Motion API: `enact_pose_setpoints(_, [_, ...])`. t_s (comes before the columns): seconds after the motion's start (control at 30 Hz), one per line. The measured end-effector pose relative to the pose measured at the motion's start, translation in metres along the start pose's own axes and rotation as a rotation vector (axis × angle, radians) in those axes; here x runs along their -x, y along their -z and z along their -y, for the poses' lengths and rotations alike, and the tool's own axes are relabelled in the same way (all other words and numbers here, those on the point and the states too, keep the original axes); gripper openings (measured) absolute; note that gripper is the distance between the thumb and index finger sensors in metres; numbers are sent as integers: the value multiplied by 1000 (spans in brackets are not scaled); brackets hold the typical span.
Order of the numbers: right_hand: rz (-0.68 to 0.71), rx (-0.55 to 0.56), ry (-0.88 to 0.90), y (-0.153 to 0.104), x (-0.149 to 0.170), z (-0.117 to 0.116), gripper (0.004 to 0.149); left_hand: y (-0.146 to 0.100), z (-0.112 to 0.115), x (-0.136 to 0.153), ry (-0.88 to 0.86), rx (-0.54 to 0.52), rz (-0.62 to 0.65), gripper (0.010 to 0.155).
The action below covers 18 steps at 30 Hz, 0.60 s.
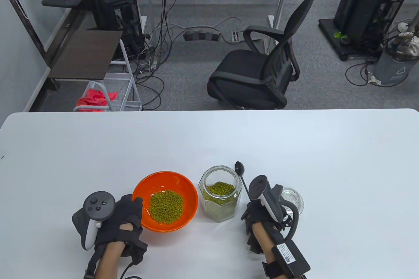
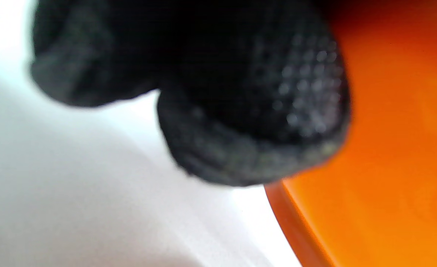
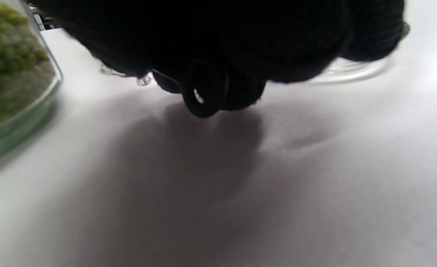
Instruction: Portion mung beans with measuring scoop (Bowl in hand)
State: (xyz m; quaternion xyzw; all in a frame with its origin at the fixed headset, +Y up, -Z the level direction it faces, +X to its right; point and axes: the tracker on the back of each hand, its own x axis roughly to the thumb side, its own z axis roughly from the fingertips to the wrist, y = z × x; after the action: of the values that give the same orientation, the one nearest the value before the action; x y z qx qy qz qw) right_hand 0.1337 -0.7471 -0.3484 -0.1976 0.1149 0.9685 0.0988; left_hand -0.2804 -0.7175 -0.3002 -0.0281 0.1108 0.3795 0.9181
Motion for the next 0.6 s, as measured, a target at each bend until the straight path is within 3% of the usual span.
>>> enact_pose_setpoints(0.6, [12,6,-68,1,-3,-3,42,0,-1,1,-5,0,-9,53])
